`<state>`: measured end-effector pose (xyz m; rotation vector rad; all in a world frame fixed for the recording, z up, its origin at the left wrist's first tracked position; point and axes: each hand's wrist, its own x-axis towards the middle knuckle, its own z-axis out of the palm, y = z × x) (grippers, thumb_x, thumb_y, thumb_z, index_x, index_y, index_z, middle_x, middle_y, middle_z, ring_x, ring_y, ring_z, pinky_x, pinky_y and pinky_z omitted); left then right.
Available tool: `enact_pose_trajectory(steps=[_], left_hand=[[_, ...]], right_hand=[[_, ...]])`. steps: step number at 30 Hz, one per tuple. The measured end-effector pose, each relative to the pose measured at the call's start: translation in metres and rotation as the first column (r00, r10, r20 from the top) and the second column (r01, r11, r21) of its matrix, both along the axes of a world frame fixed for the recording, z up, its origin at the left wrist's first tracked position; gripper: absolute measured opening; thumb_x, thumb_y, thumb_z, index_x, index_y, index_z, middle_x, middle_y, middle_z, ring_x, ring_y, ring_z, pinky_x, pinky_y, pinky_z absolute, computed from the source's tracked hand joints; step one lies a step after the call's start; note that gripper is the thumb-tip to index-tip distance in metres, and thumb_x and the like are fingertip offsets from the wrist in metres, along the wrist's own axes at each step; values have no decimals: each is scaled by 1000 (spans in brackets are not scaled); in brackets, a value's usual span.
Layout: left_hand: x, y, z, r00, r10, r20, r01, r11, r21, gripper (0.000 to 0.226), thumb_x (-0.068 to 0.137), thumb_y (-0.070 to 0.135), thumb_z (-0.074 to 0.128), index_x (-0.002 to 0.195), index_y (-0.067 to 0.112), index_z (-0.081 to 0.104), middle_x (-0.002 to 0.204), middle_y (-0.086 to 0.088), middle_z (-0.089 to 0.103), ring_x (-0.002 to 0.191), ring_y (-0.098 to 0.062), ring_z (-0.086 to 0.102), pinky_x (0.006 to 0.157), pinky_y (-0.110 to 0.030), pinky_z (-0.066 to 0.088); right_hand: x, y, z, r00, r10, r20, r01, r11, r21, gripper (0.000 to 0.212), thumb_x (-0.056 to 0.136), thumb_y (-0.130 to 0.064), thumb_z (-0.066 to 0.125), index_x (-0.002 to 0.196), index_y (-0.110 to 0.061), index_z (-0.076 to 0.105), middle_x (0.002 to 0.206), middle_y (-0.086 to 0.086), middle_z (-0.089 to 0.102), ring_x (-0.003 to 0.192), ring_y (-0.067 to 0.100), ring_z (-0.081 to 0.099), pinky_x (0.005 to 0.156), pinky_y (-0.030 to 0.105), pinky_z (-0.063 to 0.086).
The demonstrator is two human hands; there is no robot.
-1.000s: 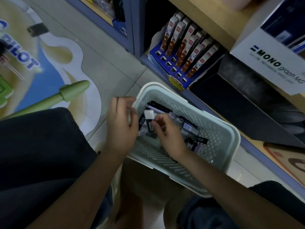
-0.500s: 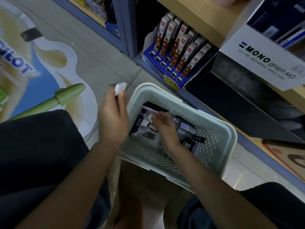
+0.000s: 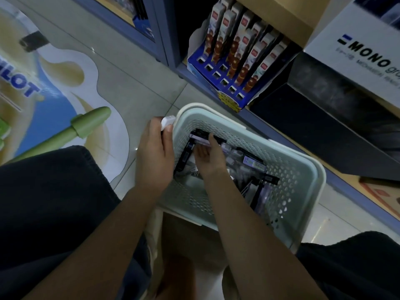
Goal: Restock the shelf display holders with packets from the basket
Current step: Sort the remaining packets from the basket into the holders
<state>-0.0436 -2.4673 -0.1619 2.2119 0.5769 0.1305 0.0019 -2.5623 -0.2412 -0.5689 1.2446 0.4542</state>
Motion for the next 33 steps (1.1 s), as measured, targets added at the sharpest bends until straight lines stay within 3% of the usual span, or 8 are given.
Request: enact_pose_trajectory(steps=[5,12,17,23,26,28,31,33], left_hand=[[2,-1,0,1000,-6,13,6,1000,11,26,101,24,34,104,3,50,85,-1,47,73,-18,46,59,-18,25],[1,0,0,1000,-10,2,10,1000,-8,27,101,24,34,108,4,50,89,-2,50,77,-17,48,61,-17,27],[-1,3,-1,999,-38,3,38,999,-35,26,101,25,34,105,6,50,93,-4,49,80,-18,49,62,-18,30],[-17,-1,15,998,-19,62,18,1000,17,24,98,24,37,103,6,51,94,-6,50,79,-12,47,66,-29,41],[-26,-2,26,998,-32,46,32,999,0,13,94,20,50,102,10,50,82,0,53,67,-16,53,55,-34,44],[-27,-6,33,998,-61,-8,60,998,-26,14,91,17,57,100,16,47,70,7,52,58,-11,53,50,-25,42],[-24,-14,38,992,-43,-116,8,957,-289,6,95,15,49,97,14,43,65,8,48,53,-2,51,50,-12,38],[-21,-19,39,984,9,-178,-92,880,-466,10,98,15,41,100,7,47,74,-2,54,69,-15,59,63,-27,50]], right_hand=[[2,4,-1,995,-100,-18,101,994,43,24,92,-17,60,69,-10,53,56,1,52,58,10,49,62,20,46],[5,8,-1,997,-76,-10,76,997,19,25,96,-24,53,75,-11,50,65,3,48,56,11,46,50,21,41],[2,-1,3,997,-73,27,72,997,18,30,97,-24,51,70,-11,48,68,5,44,59,14,43,62,24,44],[-5,-9,16,978,194,80,-192,981,-30,27,99,-23,46,77,-9,52,75,10,53,65,18,52,55,27,44],[-19,-19,29,909,382,166,-372,924,-88,26,99,-23,45,79,-12,56,81,7,62,77,17,59,64,29,47],[-27,-25,41,826,526,203,-485,846,-221,27,99,-25,45,79,-12,57,77,4,64,74,17,59,69,32,45],[-40,-27,64,575,803,158,-648,565,-511,30,99,-33,44,86,-9,57,73,3,60,67,14,57,67,31,47],[-47,-27,80,380,905,191,-633,405,-660,29,99,-32,42,94,-4,52,71,3,56,57,5,55,52,18,45]])
